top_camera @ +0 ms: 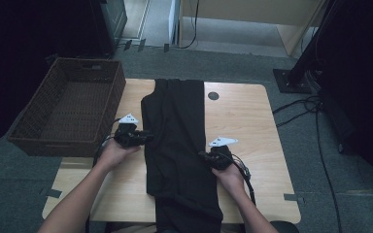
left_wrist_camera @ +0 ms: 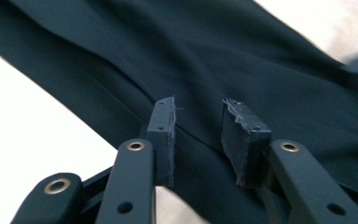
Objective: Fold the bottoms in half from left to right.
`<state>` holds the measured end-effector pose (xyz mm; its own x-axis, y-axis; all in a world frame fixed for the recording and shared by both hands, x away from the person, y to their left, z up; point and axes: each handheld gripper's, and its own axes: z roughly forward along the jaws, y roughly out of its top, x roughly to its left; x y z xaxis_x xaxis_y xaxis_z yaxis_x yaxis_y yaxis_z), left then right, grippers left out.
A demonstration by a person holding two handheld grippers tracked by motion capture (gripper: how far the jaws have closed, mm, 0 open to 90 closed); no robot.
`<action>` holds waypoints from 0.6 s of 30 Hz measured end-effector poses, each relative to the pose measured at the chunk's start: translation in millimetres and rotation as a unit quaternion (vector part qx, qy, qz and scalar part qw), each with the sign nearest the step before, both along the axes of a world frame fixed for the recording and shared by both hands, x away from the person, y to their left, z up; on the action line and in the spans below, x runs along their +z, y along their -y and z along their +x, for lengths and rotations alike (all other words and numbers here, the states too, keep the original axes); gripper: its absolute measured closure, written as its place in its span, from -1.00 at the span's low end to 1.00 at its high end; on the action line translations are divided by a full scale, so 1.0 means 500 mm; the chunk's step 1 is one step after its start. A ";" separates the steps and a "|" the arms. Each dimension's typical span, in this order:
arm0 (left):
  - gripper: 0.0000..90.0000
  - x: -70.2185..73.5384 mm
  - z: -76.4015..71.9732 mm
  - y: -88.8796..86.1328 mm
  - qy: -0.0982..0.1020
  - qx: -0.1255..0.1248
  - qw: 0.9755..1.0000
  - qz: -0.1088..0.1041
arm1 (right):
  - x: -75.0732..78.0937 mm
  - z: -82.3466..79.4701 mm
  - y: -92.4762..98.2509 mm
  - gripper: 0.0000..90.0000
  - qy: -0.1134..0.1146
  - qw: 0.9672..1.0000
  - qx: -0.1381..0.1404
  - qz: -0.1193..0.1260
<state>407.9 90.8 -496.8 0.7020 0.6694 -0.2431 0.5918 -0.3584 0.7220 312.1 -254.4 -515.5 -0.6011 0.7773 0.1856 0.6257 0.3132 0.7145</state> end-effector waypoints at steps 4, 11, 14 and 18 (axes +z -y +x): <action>0.37 -0.006 0.031 0.007 0.000 0.025 1.000 0.002 | 0.002 -0.011 0.007 1.00 -0.001 1.000 -0.002 -0.004; 0.31 -0.007 0.086 0.047 -0.002 0.044 0.999 0.024 | 0.003 -0.033 0.021 1.00 0.002 1.000 -0.010 -0.007; 0.30 -0.007 0.091 0.054 -0.004 0.051 0.998 0.021 | 0.006 -0.046 0.027 1.00 0.001 1.000 -0.010 -0.009; 0.30 -0.009 0.091 0.052 -0.005 0.056 0.998 0.016 | 0.008 -0.064 0.036 1.00 -0.004 1.000 -0.006 -0.006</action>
